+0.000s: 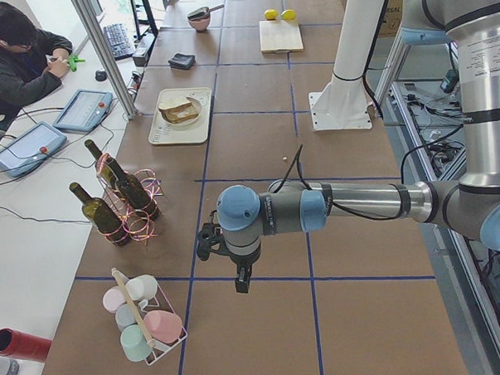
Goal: Make sandwich and place on tray
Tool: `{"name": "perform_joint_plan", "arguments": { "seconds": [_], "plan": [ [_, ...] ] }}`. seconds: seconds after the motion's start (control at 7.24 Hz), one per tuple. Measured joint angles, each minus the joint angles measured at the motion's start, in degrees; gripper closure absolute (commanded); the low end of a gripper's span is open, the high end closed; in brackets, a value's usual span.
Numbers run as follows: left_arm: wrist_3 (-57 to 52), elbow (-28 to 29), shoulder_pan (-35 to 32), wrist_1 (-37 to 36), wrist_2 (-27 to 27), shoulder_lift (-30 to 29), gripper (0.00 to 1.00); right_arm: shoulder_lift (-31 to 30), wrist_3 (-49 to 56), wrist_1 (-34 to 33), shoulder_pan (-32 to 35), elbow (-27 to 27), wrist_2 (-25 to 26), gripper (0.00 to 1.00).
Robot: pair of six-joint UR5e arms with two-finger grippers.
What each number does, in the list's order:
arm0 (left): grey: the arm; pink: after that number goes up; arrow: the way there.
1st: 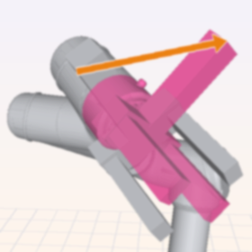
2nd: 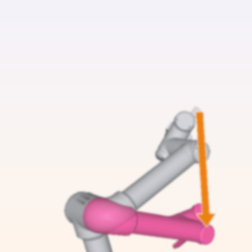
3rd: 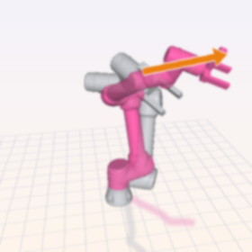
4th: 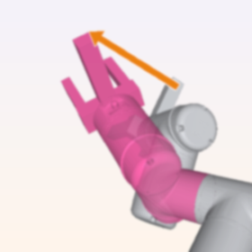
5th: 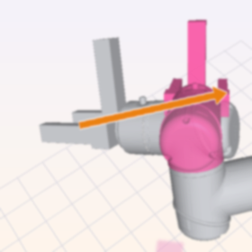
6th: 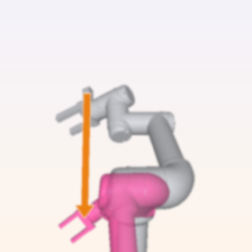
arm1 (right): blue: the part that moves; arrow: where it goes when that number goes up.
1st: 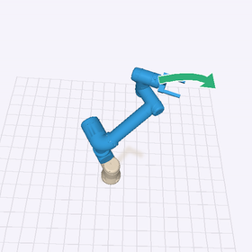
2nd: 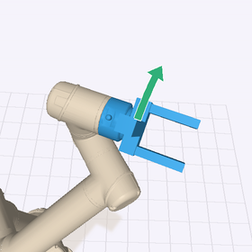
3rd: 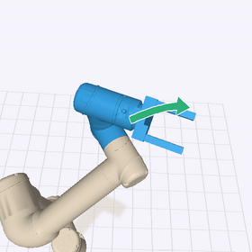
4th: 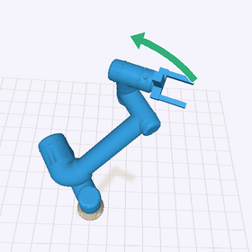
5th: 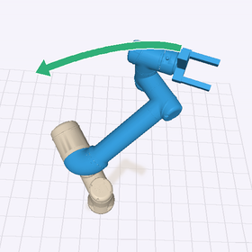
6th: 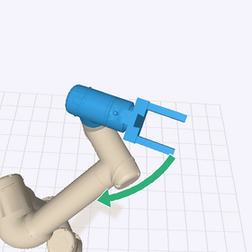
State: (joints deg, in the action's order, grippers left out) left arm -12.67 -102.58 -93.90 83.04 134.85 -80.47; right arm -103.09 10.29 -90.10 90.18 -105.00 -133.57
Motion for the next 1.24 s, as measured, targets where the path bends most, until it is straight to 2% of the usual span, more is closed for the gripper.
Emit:
{"name": "perform_joint_plan", "arguments": {
  "seconds": [1.24],
  "plan": [
    [0.0, -0.3, 0.0, 0.0, 0.1, 0.5, 0.0, -0.3, -0.3, 0.0, -0.1, 0.4, -0.9, 0.0]
  ]
}}
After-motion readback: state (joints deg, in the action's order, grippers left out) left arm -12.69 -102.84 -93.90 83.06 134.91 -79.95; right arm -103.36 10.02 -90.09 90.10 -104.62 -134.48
